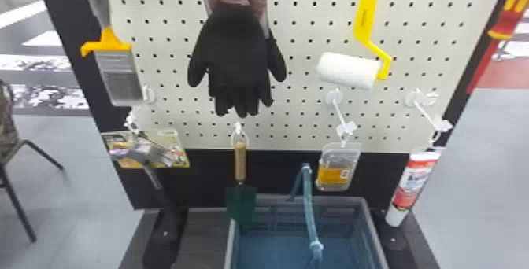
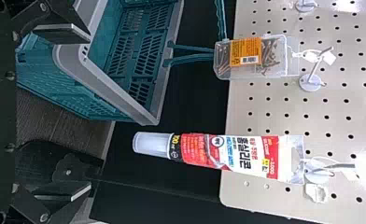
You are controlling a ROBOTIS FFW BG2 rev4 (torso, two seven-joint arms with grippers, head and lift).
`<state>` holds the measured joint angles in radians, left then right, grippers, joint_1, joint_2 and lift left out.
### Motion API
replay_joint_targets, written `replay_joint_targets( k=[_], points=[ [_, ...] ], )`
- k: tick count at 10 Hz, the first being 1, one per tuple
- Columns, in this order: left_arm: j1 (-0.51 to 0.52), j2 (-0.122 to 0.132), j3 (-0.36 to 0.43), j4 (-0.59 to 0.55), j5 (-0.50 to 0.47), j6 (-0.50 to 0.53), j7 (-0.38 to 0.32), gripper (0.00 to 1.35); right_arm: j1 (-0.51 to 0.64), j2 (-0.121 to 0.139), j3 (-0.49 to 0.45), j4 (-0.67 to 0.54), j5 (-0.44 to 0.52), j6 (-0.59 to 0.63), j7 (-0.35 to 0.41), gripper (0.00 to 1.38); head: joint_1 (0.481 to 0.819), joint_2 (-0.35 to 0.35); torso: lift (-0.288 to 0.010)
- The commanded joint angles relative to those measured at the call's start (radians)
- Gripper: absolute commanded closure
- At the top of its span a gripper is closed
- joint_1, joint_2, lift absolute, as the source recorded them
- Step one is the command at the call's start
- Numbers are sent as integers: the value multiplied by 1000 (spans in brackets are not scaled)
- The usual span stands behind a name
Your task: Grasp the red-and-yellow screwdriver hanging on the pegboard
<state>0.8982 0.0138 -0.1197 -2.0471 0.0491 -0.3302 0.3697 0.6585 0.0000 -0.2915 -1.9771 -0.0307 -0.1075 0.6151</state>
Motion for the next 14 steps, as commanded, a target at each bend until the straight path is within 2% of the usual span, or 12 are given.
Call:
replay_joint_targets(
  k=[1,5,10,14],
  points=[
    [0,0,0,1,0,0,0,391,1,1,0,-2,-2,0,0,185,549,0,-100],
    [0,0,-1,1,0,0,0,391,1,1,0,-79,-5,31,-8,185,549,0,-100],
    [0,3,-1,-1,0,3,0,391,14,1,2,-299,5,140,-55,188,549,0,-100],
    [-2,8,-5,1,0,6,0,391,8,1,2,-407,14,196,-84,188,549,0,-100]
  ],
)
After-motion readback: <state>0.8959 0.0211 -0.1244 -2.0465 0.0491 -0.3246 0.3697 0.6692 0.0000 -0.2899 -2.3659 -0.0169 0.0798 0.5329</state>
